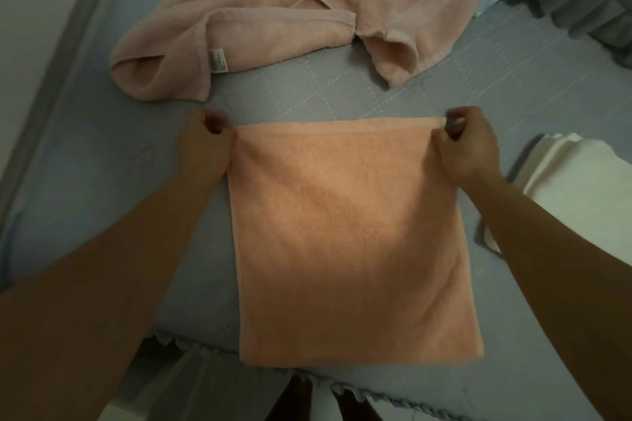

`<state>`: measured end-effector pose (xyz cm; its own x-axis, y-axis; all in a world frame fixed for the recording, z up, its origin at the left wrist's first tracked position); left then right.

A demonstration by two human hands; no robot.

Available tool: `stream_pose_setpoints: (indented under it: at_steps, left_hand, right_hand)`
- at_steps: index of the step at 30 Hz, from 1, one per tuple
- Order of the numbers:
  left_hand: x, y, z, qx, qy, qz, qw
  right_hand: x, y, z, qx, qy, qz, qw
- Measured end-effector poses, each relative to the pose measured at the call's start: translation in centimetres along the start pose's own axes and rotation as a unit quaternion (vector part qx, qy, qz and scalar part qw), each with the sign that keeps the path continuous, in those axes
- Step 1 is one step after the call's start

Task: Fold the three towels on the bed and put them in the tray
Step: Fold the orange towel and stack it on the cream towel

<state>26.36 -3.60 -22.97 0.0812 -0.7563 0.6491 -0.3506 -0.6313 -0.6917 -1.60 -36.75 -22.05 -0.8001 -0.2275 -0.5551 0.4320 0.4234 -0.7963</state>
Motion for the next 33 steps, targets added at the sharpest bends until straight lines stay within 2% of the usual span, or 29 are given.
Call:
stream_pose_setpoints:
  at_steps: [3,5,7,9,11,13,15,19,22,25,27,29,31,33]
  left_hand:
    - [1.5,-0.8,-1.6,0.021,0.032,0.027,0.999]
    - [3.2,-1.0,-4.4,0.028,0.125,0.103,0.986]
    - [4.4,0.2,-8.8,-0.005,0.251,0.197,0.948]
    - [4.6,2.9,-14.3,-0.067,0.355,0.240,0.901]
    - [3.8,6.5,-19.4,-0.131,0.425,0.296,0.845]
    - [1.0,9.2,-21.8,-0.178,0.446,0.350,0.805]
    - [-2.5,9.6,-21.0,-0.191,0.429,0.370,0.802]
    - [-8.5,7.1,-18.3,-0.153,0.404,0.409,0.804]
    - [-10.8,4.1,-19.3,-0.126,0.302,0.414,0.850]
    - [-12.2,2.1,-22.7,-0.138,0.161,0.380,0.900]
    - [-12.5,0.9,-26.0,-0.163,0.085,0.287,0.940]
    - [-12.1,-0.4,-28.3,-0.155,0.030,0.120,0.980]
    - [-12.2,-1.2,-29.6,-0.148,-0.046,-0.012,0.988]
    - [-13.1,-1.2,-30.5,-0.145,-0.160,-0.102,0.971]
  right_hand:
    - [0.1,0.3,-1.8,-0.033,0.013,-0.025,0.999]
    - [-0.3,-0.1,-4.8,-0.014,-0.031,-0.115,0.993]
    - [-1.5,0.5,-9.3,-0.024,-0.138,-0.196,0.971]
    - [-2.6,2.7,-14.3,-0.092,-0.232,-0.198,0.948]
    - [-3.1,5.8,-18.6,-0.164,-0.289,-0.198,0.922]
    - [-2.0,8.6,-21.2,-0.194,-0.325,-0.239,0.894]
    - [0.7,9.3,-21.2,-0.191,-0.324,-0.283,0.882]
    - [7.6,4.9,-17.9,-0.121,-0.242,-0.311,0.911]
    - [11.6,1.5,-17.7,-0.118,-0.169,-0.329,0.922]
    - [13.8,-0.9,-20.5,-0.142,-0.118,-0.341,0.922]
    - [14.5,-2.4,-22.9,-0.151,-0.079,-0.299,0.939]
    - [15.1,-3.5,-24.8,-0.144,-0.008,-0.194,0.970]
    - [15.9,-3.3,-26.4,-0.159,0.100,-0.064,0.980]
    - [16.6,-2.7,-27.3,-0.182,0.188,0.015,0.965]
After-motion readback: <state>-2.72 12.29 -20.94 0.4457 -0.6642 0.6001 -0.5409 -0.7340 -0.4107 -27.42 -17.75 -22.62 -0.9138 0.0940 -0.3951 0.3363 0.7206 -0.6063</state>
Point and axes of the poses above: each hand's wrist, its own z-axis towards the middle knuckle, its own y-axis out of the palm, x = y × z, the point moved 7 cm from there along z, towards the middle knuckle, and after that the axes turned 1 degree about x, right-handed, at the moved point
